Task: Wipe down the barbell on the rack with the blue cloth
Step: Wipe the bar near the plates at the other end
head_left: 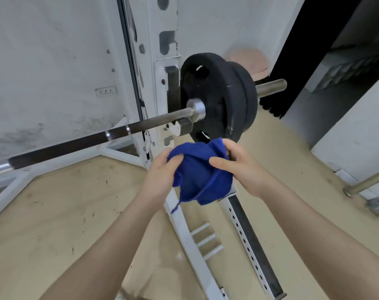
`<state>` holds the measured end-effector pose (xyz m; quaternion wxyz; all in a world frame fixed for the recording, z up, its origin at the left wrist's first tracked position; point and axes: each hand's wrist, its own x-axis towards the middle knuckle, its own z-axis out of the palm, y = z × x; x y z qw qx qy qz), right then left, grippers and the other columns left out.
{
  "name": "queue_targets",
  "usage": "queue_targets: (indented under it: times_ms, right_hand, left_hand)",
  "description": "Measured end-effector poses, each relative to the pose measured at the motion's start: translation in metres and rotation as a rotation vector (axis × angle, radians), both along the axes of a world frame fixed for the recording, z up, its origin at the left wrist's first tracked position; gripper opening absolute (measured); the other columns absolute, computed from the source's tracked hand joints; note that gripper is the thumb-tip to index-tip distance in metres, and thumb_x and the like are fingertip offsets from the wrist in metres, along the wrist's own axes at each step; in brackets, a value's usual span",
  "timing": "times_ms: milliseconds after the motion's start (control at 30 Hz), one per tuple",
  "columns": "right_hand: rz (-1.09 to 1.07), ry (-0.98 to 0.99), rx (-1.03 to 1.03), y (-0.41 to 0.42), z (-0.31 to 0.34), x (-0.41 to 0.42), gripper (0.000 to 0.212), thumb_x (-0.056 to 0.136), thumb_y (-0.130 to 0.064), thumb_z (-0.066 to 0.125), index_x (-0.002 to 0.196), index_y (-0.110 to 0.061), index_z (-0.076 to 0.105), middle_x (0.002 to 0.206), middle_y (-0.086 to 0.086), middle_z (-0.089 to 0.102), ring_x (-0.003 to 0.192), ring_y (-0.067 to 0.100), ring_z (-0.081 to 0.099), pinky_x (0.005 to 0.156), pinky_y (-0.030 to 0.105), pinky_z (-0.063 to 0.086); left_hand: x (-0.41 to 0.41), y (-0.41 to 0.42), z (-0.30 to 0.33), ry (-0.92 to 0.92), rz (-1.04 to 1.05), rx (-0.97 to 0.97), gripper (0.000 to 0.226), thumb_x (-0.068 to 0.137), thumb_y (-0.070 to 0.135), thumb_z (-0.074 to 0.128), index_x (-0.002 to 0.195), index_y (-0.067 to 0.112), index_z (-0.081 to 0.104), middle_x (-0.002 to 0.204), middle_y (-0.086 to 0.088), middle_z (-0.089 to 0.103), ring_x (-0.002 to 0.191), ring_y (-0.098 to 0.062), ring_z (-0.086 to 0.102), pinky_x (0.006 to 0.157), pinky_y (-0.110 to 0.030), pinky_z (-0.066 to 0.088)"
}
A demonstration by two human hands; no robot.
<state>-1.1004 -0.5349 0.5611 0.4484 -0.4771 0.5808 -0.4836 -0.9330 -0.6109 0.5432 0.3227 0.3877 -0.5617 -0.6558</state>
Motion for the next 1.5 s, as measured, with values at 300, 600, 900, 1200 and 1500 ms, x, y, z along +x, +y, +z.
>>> queue_targets:
  times_ms: [300, 600, 900, 1200, 1500]
  right_hand:
    - [-0.202, -0.2, -0.099, -0.006, -0.001, -0.081, 0.018, 0.082, -0.005, 0.064, 0.09, -0.017, 0.053, 0.062, -0.008, 0.06, 0.06, 0.007, 0.058, 0.06, 0.018, 0.046]
    - [0.068, -0.139, 0.037, -0.031, 0.031, -0.129, 0.04, 0.077, -0.006, 0.062, 0.116, -0.015, 0.061, 0.108, 0.007, 0.066, 0.097, 0.022, 0.065, 0.077, 0.029, 0.054]
    - [-0.105, -0.293, -0.028, -0.044, 0.046, -0.166, 0.014, 0.092, -0.017, 0.052, 0.097, -0.011, 0.063, 0.083, -0.003, 0.073, 0.079, 0.012, 0.068, 0.069, 0.023, 0.053]
    - [-0.857, -0.337, 0.018, -0.085, 0.026, -0.264, 0.022, 0.088, -0.033, 0.06, 0.098, -0.015, 0.055, 0.089, 0.007, 0.063, 0.084, 0.025, 0.059, 0.078, 0.038, 0.049]
    - [-0.401, 0.805, -0.27, -0.177, 0.009, -0.301, 0.039, 0.089, -0.013, 0.055, 0.128, -0.007, 0.053, 0.121, 0.011, 0.053, 0.115, 0.026, 0.048, 0.096, 0.027, 0.033]
  left_hand:
    - [-0.053, -0.022, 0.031, 0.306, 0.147, 0.407, 0.019, 0.087, 0.029, 0.05, 0.082, 0.018, 0.065, 0.076, 0.002, 0.072, 0.079, -0.02, 0.066, 0.068, -0.032, 0.05]
    - [-0.129, -0.051, 0.078, 0.18, -0.247, 0.402, 0.031, 0.092, 0.031, 0.045, 0.081, 0.012, 0.067, 0.08, -0.007, 0.074, 0.071, -0.02, 0.07, 0.071, -0.033, 0.053]
    - [-0.186, -0.061, 0.094, 0.156, -0.308, 0.103, 0.031, 0.092, 0.024, 0.049, 0.123, 0.023, 0.048, 0.112, 0.002, 0.062, 0.099, -0.015, 0.063, 0.092, -0.037, 0.051]
    - [-0.239, -0.086, 0.084, -0.597, -0.155, -1.109, 0.041, 0.088, 0.027, 0.056, 0.126, 0.016, 0.051, 0.142, -0.005, 0.038, 0.136, -0.021, 0.025, 0.11, -0.03, 0.018]
    - [-0.295, -0.106, 0.088, -1.272, -0.07, -1.125, 0.09, 0.072, 0.068, 0.055, 0.14, 0.015, 0.03, 0.152, -0.011, 0.024, 0.138, -0.028, 0.023, 0.113, -0.04, 0.021]
